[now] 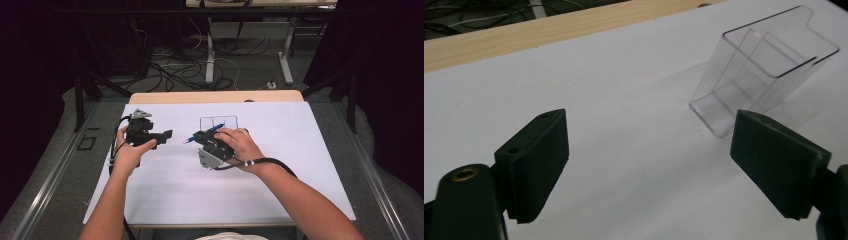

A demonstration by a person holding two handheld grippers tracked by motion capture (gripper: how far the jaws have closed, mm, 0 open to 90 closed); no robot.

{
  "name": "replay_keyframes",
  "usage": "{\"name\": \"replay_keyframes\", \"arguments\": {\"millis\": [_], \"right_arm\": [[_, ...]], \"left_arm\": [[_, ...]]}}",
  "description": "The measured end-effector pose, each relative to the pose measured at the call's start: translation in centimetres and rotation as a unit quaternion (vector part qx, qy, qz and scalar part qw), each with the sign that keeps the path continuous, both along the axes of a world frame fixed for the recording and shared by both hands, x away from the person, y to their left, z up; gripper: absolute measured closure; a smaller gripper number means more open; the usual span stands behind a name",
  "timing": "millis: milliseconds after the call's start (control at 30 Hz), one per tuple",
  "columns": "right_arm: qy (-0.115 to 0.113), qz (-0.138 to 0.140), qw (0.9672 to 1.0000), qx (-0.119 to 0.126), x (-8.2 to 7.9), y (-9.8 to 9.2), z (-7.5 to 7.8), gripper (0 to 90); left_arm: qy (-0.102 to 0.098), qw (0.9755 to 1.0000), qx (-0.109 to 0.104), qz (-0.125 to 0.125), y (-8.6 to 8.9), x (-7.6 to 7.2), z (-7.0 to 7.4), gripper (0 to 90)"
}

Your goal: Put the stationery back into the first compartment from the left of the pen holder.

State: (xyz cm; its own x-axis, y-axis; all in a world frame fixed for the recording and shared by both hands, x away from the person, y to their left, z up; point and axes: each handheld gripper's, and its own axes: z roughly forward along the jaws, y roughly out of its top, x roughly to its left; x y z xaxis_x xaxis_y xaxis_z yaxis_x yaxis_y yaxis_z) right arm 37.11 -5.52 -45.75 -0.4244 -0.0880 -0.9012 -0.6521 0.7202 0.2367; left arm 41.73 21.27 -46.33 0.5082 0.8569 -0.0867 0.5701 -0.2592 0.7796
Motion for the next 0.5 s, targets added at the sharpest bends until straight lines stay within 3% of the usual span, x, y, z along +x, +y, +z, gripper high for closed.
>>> {"name": "replay_keyframes", "arguments": {"millis": [133,300,400,433,500], "right_arm": [[0.041,-0.012,0.9989,0.021,1.2,0.4,0.5,79.2],[0.073,-0.02,0.9959,0.051,2.5,1.1,1.1,79.1],[0.097,-0.025,0.9922,0.075,3.3,1.5,1.4,79.1],[0.107,-0.027,0.9905,0.082,3.6,1.6,1.6,79.1],[0.13,-0.032,0.9854,0.105,4.2,1.7,1.7,79.1]], "left_arm": [[0.006,1.0,-0.002,0.006,0.8,0.0,-0.6,11.2],[0.007,0.9999,-0.005,0.012,1.8,0.0,-0.9,2.2],[-0.002,0.9997,-0.01,0.023,2.2,0.0,-1.0,0.1],[0.005,0.9997,-0.008,0.022,2.4,0.0,-0.9,0.1],[-0.008,0.9996,-0.007,0.025,2.5,-0.1,-1.0,0.1]]}}
